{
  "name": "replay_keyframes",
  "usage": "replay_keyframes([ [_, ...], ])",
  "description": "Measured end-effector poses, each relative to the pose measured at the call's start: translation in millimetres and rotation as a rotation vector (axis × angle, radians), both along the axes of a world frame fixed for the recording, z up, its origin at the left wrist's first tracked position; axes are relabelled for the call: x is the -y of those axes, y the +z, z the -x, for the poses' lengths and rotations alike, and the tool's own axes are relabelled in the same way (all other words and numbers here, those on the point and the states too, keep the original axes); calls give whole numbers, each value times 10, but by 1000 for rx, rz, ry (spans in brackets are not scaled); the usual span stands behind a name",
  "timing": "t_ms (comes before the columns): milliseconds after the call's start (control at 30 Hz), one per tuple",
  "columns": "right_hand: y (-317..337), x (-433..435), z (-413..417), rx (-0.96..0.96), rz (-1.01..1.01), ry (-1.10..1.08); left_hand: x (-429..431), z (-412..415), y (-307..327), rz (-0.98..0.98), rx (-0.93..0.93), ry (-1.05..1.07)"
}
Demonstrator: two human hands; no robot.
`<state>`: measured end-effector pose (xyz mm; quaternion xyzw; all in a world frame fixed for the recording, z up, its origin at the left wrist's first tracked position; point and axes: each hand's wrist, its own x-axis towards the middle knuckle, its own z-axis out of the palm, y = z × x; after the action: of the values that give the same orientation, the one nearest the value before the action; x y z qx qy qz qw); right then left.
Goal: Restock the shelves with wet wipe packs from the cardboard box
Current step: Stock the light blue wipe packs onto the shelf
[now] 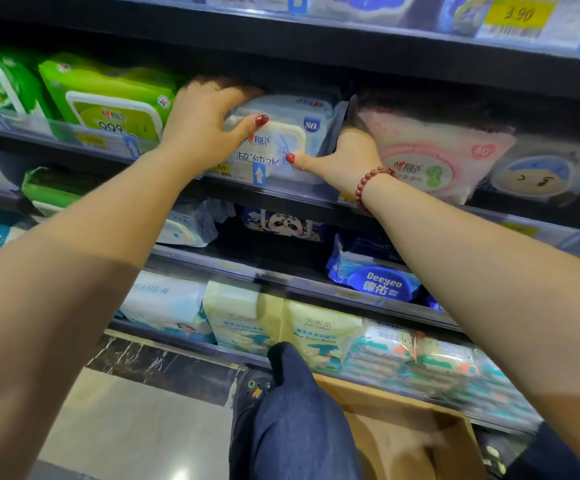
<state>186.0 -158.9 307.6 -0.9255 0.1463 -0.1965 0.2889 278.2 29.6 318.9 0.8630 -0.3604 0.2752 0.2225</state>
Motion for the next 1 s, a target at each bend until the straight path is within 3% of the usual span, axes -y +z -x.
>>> replay_keyframes([
  [133,123,46,264,36,56,27,66,241,17,58,-48,-78],
  [267,142,218,805,267,161,43,366,677,-69,190,-69,-233],
  [400,81,549,1289,373,321,-213,799,973,-134,276,-209,-290],
  [500,120,808,1459,140,178,-410,1039,1019,-155,241,-341,-214],
  [600,203,949,1492,-81,5,-341,1175,990,-159,175,-385,-160],
  [800,219,1130,1276,-125,-222,-261,1287,924,-164,234,-419,-97],
  [1000,153,1180,1085,-177,-232,-217,1336,903,-277,404,-383,-79],
])
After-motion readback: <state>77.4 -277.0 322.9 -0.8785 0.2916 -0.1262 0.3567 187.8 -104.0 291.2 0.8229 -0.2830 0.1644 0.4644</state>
